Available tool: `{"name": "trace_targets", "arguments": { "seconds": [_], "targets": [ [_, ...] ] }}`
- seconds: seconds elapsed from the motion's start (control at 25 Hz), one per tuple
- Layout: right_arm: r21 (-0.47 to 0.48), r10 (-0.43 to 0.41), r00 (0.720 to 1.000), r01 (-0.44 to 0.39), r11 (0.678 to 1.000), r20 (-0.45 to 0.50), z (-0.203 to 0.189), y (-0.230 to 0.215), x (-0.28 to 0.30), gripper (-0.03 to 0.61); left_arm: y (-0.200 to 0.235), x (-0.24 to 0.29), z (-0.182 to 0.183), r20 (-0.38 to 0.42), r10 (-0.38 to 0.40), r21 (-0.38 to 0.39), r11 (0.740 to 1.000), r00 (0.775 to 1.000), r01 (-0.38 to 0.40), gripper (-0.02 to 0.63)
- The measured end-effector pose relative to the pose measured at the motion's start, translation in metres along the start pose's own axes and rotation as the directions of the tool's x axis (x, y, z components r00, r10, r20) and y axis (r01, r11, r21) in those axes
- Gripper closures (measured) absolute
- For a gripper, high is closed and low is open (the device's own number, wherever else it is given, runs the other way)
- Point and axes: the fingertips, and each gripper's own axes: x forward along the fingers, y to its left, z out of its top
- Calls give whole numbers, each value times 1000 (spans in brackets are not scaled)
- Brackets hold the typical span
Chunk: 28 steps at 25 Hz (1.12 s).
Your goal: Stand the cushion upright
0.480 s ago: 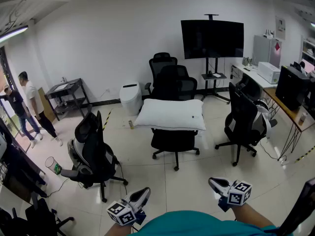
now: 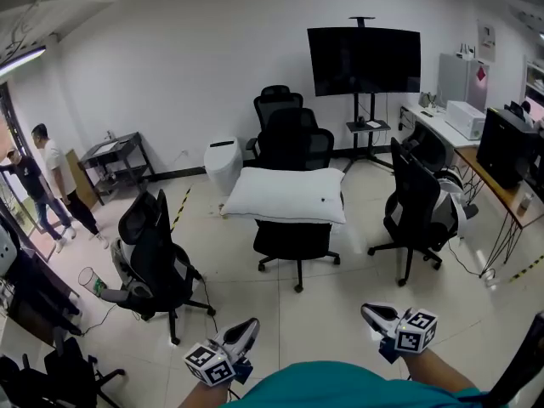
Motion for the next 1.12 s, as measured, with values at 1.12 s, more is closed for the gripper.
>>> {"name": "trace_targets", "arguments": {
  "seconds": [1.12],
  "targets": [
    [15,-112,993,112,994,-23,79,-108,258,575,270,109,77,-77,-134,-55,990,988,130,601]
  ]
}}
